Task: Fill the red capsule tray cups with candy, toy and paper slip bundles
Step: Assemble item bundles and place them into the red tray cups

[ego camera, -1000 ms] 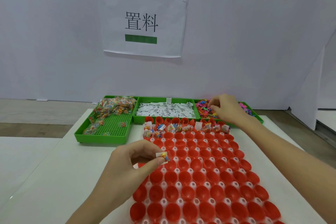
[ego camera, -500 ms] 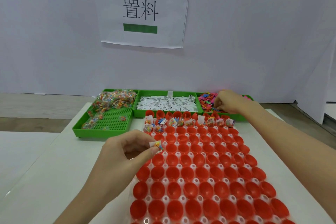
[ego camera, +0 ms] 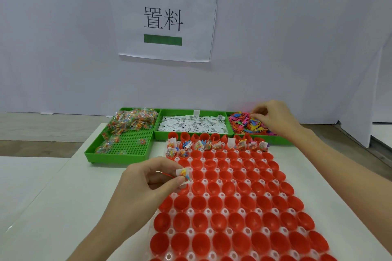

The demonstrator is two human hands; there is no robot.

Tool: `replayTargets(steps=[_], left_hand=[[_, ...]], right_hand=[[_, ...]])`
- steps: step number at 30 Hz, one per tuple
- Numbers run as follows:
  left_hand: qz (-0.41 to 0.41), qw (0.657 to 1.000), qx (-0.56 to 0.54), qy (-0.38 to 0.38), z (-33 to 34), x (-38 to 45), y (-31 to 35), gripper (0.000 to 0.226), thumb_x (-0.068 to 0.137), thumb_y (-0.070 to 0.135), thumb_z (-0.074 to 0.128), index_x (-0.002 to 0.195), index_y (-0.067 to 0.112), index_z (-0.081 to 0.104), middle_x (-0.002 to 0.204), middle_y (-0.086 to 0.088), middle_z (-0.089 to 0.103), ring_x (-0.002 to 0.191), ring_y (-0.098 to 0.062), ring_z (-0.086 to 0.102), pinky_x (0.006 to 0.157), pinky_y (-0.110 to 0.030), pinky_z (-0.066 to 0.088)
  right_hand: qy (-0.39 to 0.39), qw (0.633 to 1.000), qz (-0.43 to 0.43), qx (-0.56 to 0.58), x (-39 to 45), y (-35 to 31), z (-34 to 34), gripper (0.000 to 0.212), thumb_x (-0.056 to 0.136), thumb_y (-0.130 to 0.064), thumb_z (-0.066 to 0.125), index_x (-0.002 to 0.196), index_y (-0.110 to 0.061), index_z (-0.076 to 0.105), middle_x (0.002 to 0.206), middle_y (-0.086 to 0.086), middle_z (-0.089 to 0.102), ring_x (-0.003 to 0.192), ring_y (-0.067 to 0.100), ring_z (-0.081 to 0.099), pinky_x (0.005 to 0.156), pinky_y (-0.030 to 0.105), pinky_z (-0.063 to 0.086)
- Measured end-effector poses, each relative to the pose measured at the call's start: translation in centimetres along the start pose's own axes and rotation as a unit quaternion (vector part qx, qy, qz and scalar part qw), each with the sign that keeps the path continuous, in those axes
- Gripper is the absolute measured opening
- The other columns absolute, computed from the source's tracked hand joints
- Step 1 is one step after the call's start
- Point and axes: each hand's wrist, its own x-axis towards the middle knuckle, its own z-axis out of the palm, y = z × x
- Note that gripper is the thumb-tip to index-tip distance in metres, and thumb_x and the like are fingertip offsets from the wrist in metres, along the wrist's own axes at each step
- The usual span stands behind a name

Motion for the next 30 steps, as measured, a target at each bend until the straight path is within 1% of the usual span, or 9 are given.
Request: replayTargets(steps=[2, 4, 6, 8, 12, 16, 20, 25, 30], left_hand=[[0.004, 1.000, 0.010, -0.004, 0.1, -0.1, 0.0, 0.020, 0.080, 0.006, 0.083, 0.084, 0.025, 0.080, 0.084, -0.009, 0.078, 0.075, -0.021, 0.078, 0.072, -0.024, 0.061], [0.005, 1.000, 0.018, -0.006, 0.2, -0.2, 0.1, 0.021, 0.080, 0.006, 0.084, 0.085, 0.026, 0.080, 0.085, -0.007, 0.078, 0.074, -0.021, 0.078, 0.074, -0.028, 0.063], [0.008, 1.000, 0.020, -0.007, 0.3, -0.2, 0.1, 0.021, 0.078, 0.008, 0.085, 0.089, 0.026, 0.081, 0.086, -0.006, 0.078, 0.076, -0.022, 0.077, 0.077, -0.036, 0.063], [0.015, 1.000, 0.025, -0.006, 0.4, -0.3, 0.3, 0.022, 0.076, 0.013, 0.088, 0.090, 0.028, 0.080, 0.086, -0.006, 0.078, 0.076, -0.022, 0.077, 0.079, -0.040, 0.063], [0.028, 0.999, 0.011, -0.017, 0.6, -0.5, 0.5, 0.022, 0.069, 0.028, 0.089, 0.088, 0.028, 0.078, 0.082, -0.005, 0.079, 0.078, -0.021, 0.077, 0.080, -0.040, 0.062], [0.044, 0.997, -0.004, -0.062, 0.7, -0.5, 0.4, 0.018, 0.073, 0.025, 0.088, 0.088, 0.021, 0.079, 0.084, -0.006, 0.080, 0.082, -0.021, 0.078, 0.079, -0.034, 0.062], [0.053, 0.995, -0.013, -0.078, 0.9, -0.6, 0.1, 0.018, 0.075, 0.022, 0.089, 0.090, 0.020, 0.080, 0.086, -0.008, 0.079, 0.081, -0.023, 0.077, 0.075, -0.028, 0.061], [0.059, 0.994, -0.007, -0.087, 1.0, -0.6, -0.2, 0.018, 0.077, 0.025, 0.090, 0.091, 0.020, 0.080, 0.085, -0.006, 0.079, 0.080, -0.021, 0.077, 0.075, -0.029, 0.062], [0.060, 0.995, 0.025, -0.075, 1.0, -0.6, -0.1, 0.017, 0.074, 0.025, 0.090, 0.087, 0.021, 0.079, 0.079, -0.005, 0.077, 0.074, -0.019, 0.076, 0.074, -0.032, 0.062]], right_hand=[[0.037, 0.997, 0.005, 0.068, -1.3, -1.6, -0.7, 0.014, 0.093, -0.020, 0.073, 0.100, -0.011, 0.080, 0.092, 0.002, 0.077, 0.077, 0.005, 0.064, 0.073, 0.012, 0.044], [0.056, 0.989, 0.009, 0.135, -3.2, -3.8, -1.5, 0.010, 0.092, -0.023, 0.074, 0.096, -0.016, 0.079, 0.087, -0.007, 0.075, 0.080, 0.002, 0.066, 0.070, 0.006, 0.042], [0.050, 0.979, 0.009, 0.195, -5.7, -6.1, -2.3, 0.006, 0.092, -0.025, 0.074, 0.094, -0.022, 0.078, 0.085, -0.012, 0.075, 0.083, 0.003, 0.069, 0.073, 0.007, 0.046], [0.023, 0.961, 0.003, 0.274, -8.5, -8.4, -2.8, 0.005, 0.093, -0.023, 0.073, 0.095, -0.024, 0.078, 0.083, -0.011, 0.077, 0.082, 0.004, 0.073, 0.073, 0.014, 0.055], [-0.008, 0.926, -0.007, 0.378, -14.1, -12.1, -2.2, 0.010, 0.091, -0.014, 0.073, 0.092, -0.023, 0.078, 0.082, -0.006, 0.078, 0.078, 0.009, 0.074, 0.073, 0.018, 0.056], [-0.024, 0.927, 0.005, 0.374, -16.3, -13.5, -1.1, 0.013, 0.091, -0.015, 0.075, 0.090, -0.027, 0.080, 0.081, -0.011, 0.077, 0.078, 0.006, 0.073, 0.070, 0.014, 0.054], [-0.066, 0.910, 0.008, 0.410, -17.3, -14.0, -0.6, 0.015, 0.090, -0.012, 0.075, 0.092, -0.025, 0.081, 0.083, -0.007, 0.078, 0.080, 0.009, 0.075, 0.071, 0.020, 0.058], [-0.093, 0.909, 0.010, 0.407, -18.8, -14.6, 0.4, 0.016, 0.090, -0.019, 0.076, 0.091, -0.034, 0.080, 0.086, -0.007, 0.078, 0.082, 0.011, 0.075, 0.077, 0.036, 0.062], [-0.103, 0.916, 0.003, 0.388, -19.2, -15.1, 0.7, 0.023, 0.096, -0.020, 0.070, 0.097, -0.041, 0.079, 0.089, -0.015, 0.077, 0.087, 0.006, 0.073, 0.079, 0.032, 0.060]])
